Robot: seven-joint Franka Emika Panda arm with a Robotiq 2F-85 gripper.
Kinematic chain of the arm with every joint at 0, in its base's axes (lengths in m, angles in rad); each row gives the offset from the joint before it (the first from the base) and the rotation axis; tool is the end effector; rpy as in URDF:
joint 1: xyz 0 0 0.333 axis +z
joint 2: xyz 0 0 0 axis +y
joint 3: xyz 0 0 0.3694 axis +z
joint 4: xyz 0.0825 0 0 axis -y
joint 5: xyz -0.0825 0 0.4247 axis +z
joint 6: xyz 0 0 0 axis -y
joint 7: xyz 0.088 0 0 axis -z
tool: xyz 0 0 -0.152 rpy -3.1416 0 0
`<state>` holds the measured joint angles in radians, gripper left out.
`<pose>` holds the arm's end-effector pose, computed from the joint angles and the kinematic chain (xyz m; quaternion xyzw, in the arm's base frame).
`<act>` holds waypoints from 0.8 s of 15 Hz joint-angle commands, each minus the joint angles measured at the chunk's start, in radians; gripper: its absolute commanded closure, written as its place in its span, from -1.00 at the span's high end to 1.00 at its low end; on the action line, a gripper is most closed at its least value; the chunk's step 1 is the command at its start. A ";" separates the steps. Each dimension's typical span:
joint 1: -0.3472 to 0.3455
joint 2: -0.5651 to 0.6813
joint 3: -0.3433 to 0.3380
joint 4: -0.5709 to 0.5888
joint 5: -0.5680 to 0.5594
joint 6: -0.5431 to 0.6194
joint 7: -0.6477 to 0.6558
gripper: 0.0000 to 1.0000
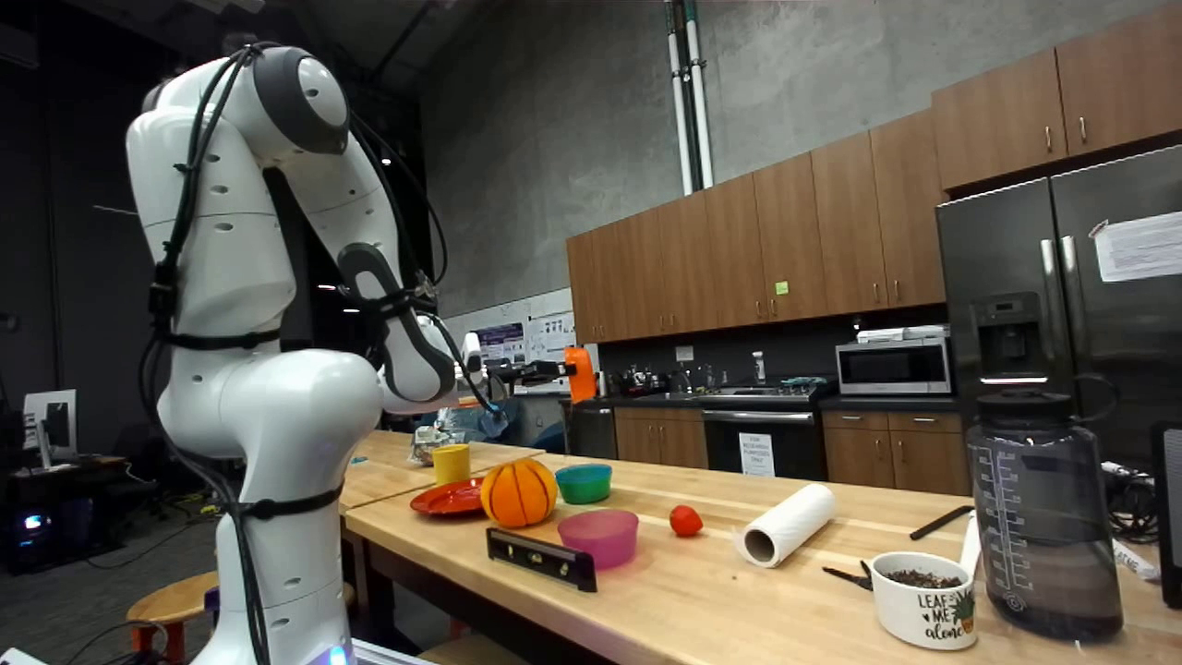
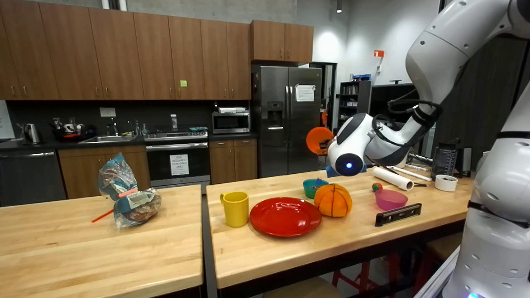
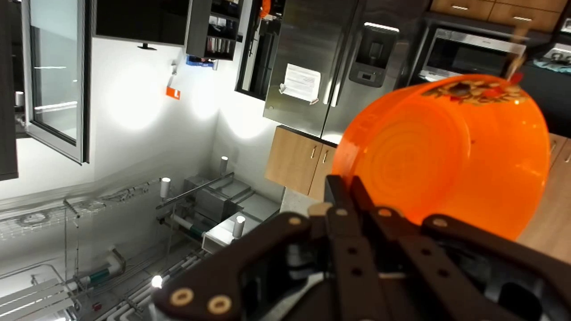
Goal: Pour the objects in the orange bowl into the green bowl.
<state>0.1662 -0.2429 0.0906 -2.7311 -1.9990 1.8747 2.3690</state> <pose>0.4459 0.0047 0.3534 0.6683 -0.2062 0.6280 0.3412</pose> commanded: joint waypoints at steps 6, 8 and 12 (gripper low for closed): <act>0.016 0.038 0.023 0.027 -0.005 -0.079 0.008 -0.98; 0.015 0.049 0.028 0.032 -0.006 -0.094 0.009 -0.98; 0.012 0.073 0.031 0.040 -0.015 -0.121 0.012 -0.98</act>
<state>0.1732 -0.1950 0.1187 -2.7048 -2.0014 1.7888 2.3690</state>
